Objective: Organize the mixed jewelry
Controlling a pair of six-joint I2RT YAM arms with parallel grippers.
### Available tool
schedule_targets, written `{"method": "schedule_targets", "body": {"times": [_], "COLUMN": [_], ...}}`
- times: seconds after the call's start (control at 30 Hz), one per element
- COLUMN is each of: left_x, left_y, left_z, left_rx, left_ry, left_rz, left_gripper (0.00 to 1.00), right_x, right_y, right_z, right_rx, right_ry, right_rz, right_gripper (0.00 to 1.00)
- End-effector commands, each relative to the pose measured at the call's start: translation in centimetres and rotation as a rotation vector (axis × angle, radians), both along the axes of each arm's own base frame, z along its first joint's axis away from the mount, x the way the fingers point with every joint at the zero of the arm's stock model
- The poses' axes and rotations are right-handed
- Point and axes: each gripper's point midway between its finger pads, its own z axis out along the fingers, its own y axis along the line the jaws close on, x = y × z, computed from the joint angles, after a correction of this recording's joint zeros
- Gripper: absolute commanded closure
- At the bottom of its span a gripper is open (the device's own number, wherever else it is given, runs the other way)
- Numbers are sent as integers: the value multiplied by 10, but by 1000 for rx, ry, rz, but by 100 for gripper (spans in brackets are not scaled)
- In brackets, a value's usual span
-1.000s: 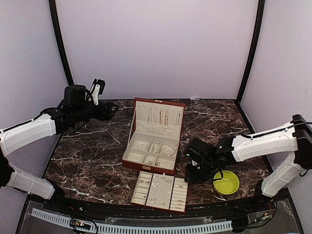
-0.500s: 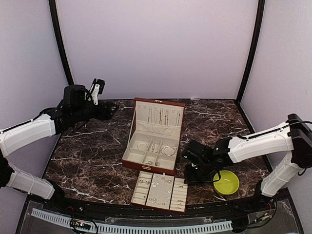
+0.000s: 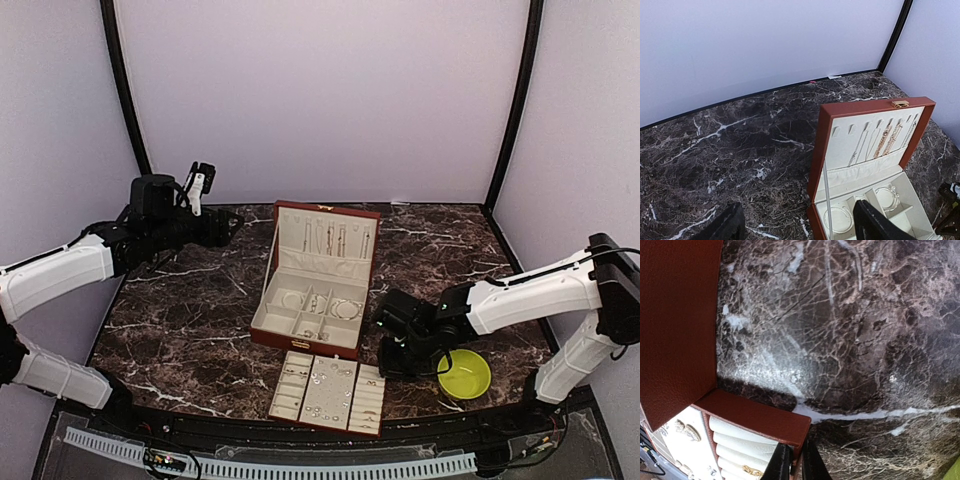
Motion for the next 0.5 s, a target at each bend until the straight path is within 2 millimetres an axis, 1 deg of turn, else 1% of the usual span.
{"method": "schedule_targets", "body": {"times": [0.0,0.17,0.47], "left_x": [-4,-4,-5], "left_y": [0,0,0], "left_z": [10,10,11], "left_rx": [-23,-24,-31], "left_ry": [-34,-35,-34], "left_rz": [-9,-8,-13], "left_gripper": [23,23,23], "right_x": [-12,-8,-1], "right_y": [-24,-29,-41], "right_z": [-19,-16,0], "right_rx": [-122,-141,-206], "right_ry": [35,15,-28], "right_rz": [-15,-29,-20], "right_gripper": [93,100,100]}}
